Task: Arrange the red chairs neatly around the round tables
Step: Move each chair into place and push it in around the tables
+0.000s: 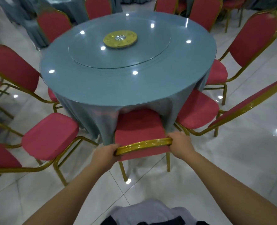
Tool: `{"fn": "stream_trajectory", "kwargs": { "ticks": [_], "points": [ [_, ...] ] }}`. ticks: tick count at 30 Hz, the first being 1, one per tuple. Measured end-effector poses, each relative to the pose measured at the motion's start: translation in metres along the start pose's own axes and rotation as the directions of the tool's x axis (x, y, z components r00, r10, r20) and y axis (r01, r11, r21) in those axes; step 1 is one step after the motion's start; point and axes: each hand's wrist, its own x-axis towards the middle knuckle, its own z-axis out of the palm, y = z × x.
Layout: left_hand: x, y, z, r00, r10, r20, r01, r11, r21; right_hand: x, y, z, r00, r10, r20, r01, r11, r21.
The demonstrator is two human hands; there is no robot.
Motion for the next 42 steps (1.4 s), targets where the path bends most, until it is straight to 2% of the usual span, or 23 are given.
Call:
{"fn": "stream_trajectory", "kwargs": {
  "ticks": [3,9,14,16,17,20,23,26,29,34,39,42],
  "points": [
    [0.0,0.003,0.003,1.0,-0.019,0.008,0.019,1.0,-0.02,-0.003,0.003,0.002,1.0,0.002,-0.03,-0.001,0.999,0.035],
    [0.0,0.008,0.002,0.994,-0.077,0.08,0.087,0.988,-0.125,0.0,0.004,-0.003,1.0,-0.028,0.002,0.028,0.999,-0.041],
    [-0.004,-0.002,0.003,0.987,-0.136,0.083,0.152,0.961,-0.232,-0.009,-0.008,-0.017,0.99,0.06,0.129,-0.049,0.995,-0.086],
    [-0.005,-0.007,0.003,0.989,-0.121,0.09,0.142,0.95,-0.278,-0.017,-0.022,-0.023,0.981,0.027,0.191,0.008,0.984,-0.179],
    [-0.007,-0.012,0.003,0.988,-0.113,0.101,0.14,0.941,-0.308,-0.022,-0.033,-0.023,0.98,-0.025,0.198,0.058,0.985,-0.163],
    [-0.02,-0.036,0.003,0.977,-0.142,0.161,0.198,0.886,-0.42,-0.034,-0.085,-0.019,0.955,-0.268,0.131,0.257,0.962,0.092],
    [-0.051,-0.083,0.0,0.947,-0.268,0.176,0.32,0.82,-0.475,-0.032,-0.152,0.004,0.895,-0.43,0.116,0.405,0.894,0.19],
    [-0.088,-0.138,-0.008,0.927,-0.338,0.163,0.373,0.779,-0.504,-0.025,-0.208,0.029,0.872,-0.466,0.153,0.412,0.865,0.286],
    [-0.127,-0.211,-0.027,0.891,-0.45,0.07,0.407,0.719,-0.563,-0.019,-0.277,0.062,0.851,-0.484,0.204,0.413,0.856,0.31],
    [-0.181,-0.33,-0.066,0.744,-0.654,-0.139,0.349,0.557,-0.754,-0.034,-0.401,0.124,0.832,-0.475,0.285,0.347,0.848,0.4],
    [-0.242,-0.438,-0.097,0.705,-0.694,-0.147,0.322,0.498,-0.805,-0.06,-0.531,0.179,0.827,-0.44,0.351,0.248,0.845,0.474],
    [-0.271,-0.505,-0.123,0.7,-0.695,-0.162,0.319,0.508,-0.8,-0.067,-0.603,0.205,0.824,-0.462,0.328,0.272,0.83,0.487]
  ]
}}
